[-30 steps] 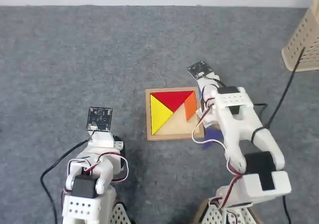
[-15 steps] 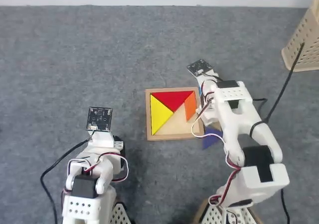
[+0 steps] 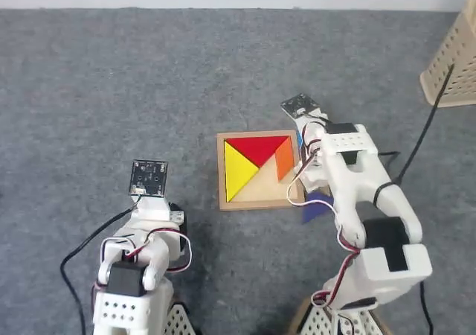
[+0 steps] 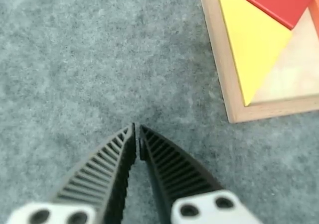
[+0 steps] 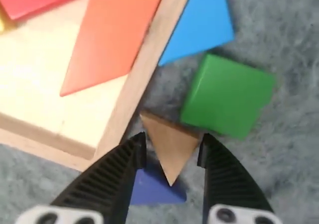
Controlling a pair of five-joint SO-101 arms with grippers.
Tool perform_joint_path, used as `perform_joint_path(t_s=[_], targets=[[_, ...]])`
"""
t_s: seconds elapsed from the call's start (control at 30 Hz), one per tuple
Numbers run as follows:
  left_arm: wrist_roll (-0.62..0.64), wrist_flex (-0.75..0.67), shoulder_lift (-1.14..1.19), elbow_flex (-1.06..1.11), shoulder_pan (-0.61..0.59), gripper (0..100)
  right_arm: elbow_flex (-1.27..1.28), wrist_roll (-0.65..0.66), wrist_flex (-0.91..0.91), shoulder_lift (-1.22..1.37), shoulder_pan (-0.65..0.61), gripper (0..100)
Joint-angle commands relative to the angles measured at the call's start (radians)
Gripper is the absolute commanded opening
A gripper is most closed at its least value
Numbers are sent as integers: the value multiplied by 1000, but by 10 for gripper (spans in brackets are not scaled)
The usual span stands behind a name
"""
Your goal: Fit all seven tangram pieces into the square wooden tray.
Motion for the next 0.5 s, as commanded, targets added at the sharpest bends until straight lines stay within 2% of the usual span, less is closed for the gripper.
perform_joint_path(t_s=[0.0, 0.17, 0.33, 0.47], targets=[[-5, 5, -15, -8, -3, 13, -54, 12, -10, 18, 13, 177], [-5, 5, -15, -8, -3, 13, -63, 9, -8, 39, 13, 173], [-5, 5, -15, -8, -3, 13, -64, 5, -16, 38, 15, 69], [-5, 5, -15, -8, -3, 13, -83, 3, -8, 36, 16, 50]])
